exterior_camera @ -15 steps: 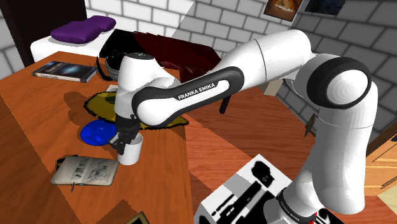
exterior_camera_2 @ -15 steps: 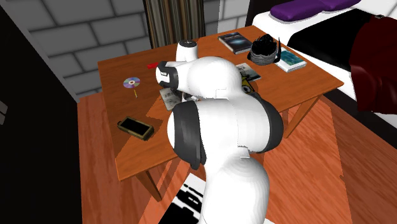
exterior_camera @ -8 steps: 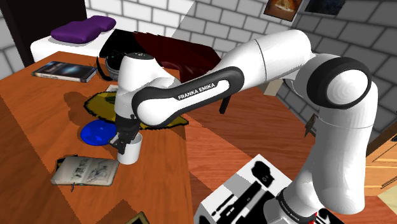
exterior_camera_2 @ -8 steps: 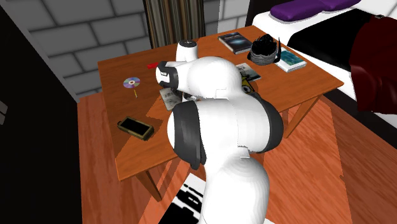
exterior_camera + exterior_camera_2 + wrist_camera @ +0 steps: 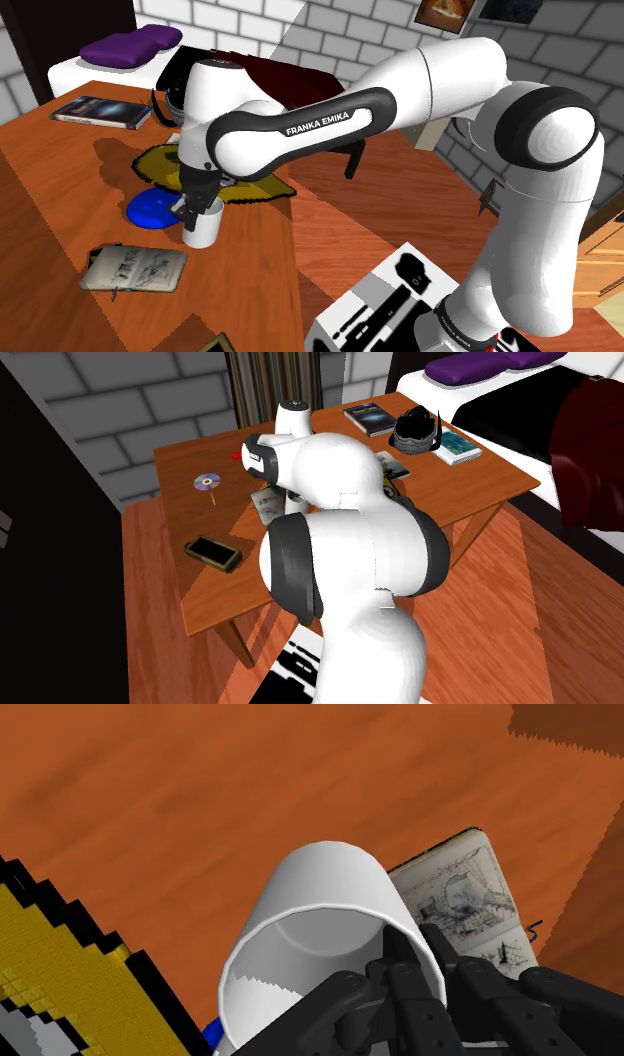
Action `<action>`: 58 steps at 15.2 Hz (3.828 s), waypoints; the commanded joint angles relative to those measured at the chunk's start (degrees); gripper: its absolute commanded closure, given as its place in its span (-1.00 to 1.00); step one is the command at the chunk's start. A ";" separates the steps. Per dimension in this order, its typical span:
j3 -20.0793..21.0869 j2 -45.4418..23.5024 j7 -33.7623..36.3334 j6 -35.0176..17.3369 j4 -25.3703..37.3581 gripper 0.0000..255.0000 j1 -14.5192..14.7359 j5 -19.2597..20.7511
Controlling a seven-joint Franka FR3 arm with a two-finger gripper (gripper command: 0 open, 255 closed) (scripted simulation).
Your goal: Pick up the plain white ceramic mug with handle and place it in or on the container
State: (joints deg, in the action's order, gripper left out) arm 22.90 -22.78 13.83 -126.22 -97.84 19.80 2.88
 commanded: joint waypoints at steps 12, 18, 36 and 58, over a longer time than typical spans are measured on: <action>0.61 2.93 -0.07 8.79 6.04 1.00 -0.25 -1.14; 1.47 4.98 2.06 10.29 5.77 1.00 0.94 -1.44; 8.91 10.12 24.42 9.42 1.00 1.00 14.43 1.39; 8.61 5.40 29.17 -3.03 -7.43 1.00 17.09 5.43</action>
State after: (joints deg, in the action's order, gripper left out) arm 31.54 -17.32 42.95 -128.97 -105.07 36.88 8.25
